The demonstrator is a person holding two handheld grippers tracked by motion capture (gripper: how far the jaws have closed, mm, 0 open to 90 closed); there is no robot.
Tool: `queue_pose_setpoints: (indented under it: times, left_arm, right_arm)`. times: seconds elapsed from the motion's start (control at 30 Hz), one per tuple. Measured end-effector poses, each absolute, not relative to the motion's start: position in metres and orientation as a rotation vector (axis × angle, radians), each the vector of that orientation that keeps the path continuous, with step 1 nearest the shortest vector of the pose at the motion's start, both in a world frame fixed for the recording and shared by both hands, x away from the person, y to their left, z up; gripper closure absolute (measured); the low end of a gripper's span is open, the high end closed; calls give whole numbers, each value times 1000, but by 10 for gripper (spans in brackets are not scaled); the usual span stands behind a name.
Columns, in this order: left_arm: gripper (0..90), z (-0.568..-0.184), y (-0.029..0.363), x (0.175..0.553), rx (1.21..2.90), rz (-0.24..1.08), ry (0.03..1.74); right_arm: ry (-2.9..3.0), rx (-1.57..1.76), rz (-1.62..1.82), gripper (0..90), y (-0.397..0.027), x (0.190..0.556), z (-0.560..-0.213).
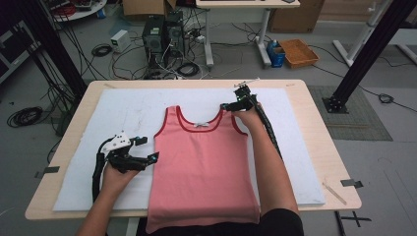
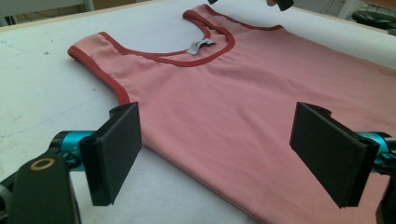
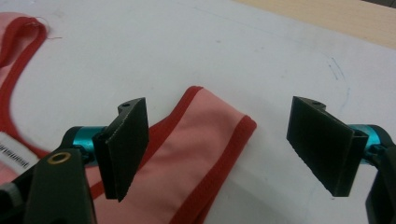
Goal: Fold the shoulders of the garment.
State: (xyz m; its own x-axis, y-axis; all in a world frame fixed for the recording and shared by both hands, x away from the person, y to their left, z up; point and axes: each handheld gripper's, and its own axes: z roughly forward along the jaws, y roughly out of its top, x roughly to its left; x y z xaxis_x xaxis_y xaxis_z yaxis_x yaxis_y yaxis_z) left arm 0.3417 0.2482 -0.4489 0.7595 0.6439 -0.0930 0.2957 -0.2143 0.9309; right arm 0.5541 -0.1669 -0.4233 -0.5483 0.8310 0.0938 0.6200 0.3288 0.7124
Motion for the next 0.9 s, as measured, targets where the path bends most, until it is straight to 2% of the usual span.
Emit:
queue_pose_setpoints:
  times: [0.13,0.33,0.4,0.47,0.57,0.6,0.67,0.73,0.9]
  left_arm:
    - [170,-449,248,342,1803,379,733]
    - [170,-449,248,342,1806,382,730]
    - [170,-449,248,342,1809,380,732]
    - [170,-449,248,342,1808,379,733]
    - [170,-449,248,342,1809,380,733]
    - [170,-449,248,342,1805,382,733]
    - [170,-449,247,341,1808,382,730]
    - [170,-449,248,341,1806,383,728]
    - [170,-449,248,342,1807,383,728]
  right_arm:
    - [2281,1329,1073,208,-164,560,-430]
    - [2294,1356,1019,255,-158,564,-446]
    - [2289,1335,994,309,-156,563,-446]
    - [2291,1314,971,457,-154,561,-444]
    - [2302,1278,949,628,-152,559,-443]
    - [2302,1278,949,628,-152,559,-443]
    - [2327,1239,936,796,-148,557,-441]
    - [2333,1222,924,834,-147,555,-439]
    - [2349,1201,946,849,-149,552,-432]
